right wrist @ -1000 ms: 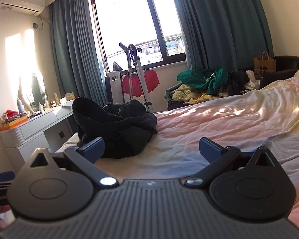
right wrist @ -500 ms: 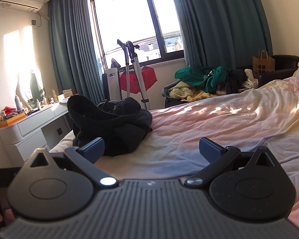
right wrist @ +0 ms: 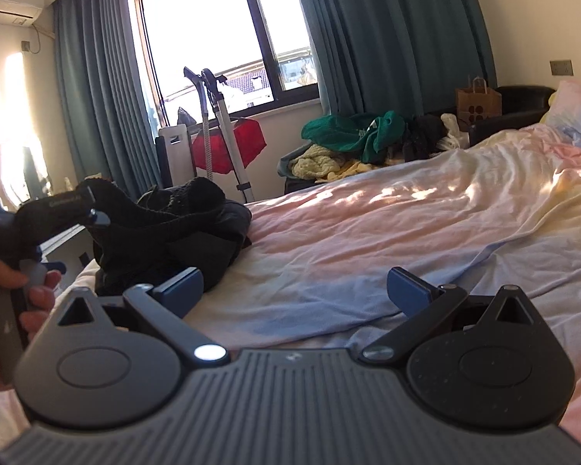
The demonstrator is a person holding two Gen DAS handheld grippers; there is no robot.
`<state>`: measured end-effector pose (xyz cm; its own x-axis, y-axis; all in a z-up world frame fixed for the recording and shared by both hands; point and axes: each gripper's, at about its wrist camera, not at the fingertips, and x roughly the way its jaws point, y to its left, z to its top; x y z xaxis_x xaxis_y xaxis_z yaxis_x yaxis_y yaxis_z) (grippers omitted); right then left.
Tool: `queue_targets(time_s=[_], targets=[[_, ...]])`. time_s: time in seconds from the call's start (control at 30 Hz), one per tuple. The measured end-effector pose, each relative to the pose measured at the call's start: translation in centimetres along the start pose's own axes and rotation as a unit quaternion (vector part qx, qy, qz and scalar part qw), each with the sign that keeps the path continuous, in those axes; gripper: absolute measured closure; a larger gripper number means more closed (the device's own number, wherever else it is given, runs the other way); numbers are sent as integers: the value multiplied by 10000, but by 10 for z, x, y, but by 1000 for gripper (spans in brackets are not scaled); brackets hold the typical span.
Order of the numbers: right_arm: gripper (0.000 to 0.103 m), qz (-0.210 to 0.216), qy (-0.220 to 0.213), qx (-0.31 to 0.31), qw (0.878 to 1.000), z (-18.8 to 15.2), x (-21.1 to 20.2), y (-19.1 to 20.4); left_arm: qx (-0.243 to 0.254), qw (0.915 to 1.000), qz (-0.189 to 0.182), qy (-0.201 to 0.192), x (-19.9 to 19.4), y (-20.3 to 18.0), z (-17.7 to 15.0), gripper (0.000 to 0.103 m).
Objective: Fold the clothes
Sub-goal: 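Grasp one elastic cuff with the left gripper while the right gripper grasps the other cuff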
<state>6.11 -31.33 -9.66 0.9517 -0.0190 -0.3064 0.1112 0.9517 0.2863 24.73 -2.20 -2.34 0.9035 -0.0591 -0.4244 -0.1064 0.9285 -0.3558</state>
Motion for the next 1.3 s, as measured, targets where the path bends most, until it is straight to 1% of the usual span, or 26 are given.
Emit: queue_targets(time_s=[0.1,0.17,0.27,0.3,0.4,0.43,0.47,0.5,0.53,0.57,0.6,0.63,0.67,0.7,0.73,0.77,0.87,0.97,1.07,1.1,1.2,1.3], targets=[[0,60,158,244,9996,-5,16,-8,-268,9996,21,-26,23,-9,14,0],[0,53,252,333,9991,-9,25,-12,-356,9993,121,-33,41,-16,24,0],[0,94,393,486,9980,-14,36,-18,-313,9970,703,-73,67,-30,39,0],[0,110,426,533,9976,-16,39,-19,-349,9958,840,-81,74,-33,44,0],[0,126,497,612,9968,-22,47,-22,-478,9933,1048,7,96,-34,56,4],[0,129,508,612,9968,-24,49,-22,-519,9927,1092,49,103,-34,60,10],[0,134,524,602,9967,-25,52,-22,-573,9930,1026,88,107,-30,63,18],[0,145,541,591,9967,-27,53,-22,-576,9937,954,96,108,-29,64,21],[0,152,573,587,9965,-29,55,-22,-574,9944,884,104,109,-27,65,29],[0,170,617,588,9962,-30,57,-21,-514,9950,848,121,107,-26,66,40],[0,193,640,581,9961,-30,58,-20,-460,9951,854,166,103,-26,67,46],[0,195,612,558,9964,-30,58,-19,-405,9952,861,212,99,-25,68,60],[0,197,582,533,9967,-30,57,-18,-329,9952,879,276,91,-22,68,71],[0,203,529,492,9972,-29,55,-17,-226,9958,833,301,83,-20,69,73],[0,252,446,470,9976,-27,53,-16,-123,9963,786,326,74,-18,70,77],[0,302,361,449,9979,-26,50,-16,-20,9966,740,351,66,-16,72,85],[0,521,73,427,9977,-24,40,-14,401,9971,555,327,28,-11,71,85],[0,668,-217,317,9970,-24,31,-10,528,9978,301,274,-22,2,67,86],[0,810,-353,198,9959,-22,22,-3,645,9974,15,328,-74,24,60,86],[0,855,-388,165,9954,-22,19,0,631,9972,5,393,-84,37,53,86],[0,1013,-393,167,9939,-20,7,5,589,9965,-23,590,-112,77,33,86],[0,1319,-128,453,9901,-22,-2,3,547,9954,-52,787,-141,116,14,86]])
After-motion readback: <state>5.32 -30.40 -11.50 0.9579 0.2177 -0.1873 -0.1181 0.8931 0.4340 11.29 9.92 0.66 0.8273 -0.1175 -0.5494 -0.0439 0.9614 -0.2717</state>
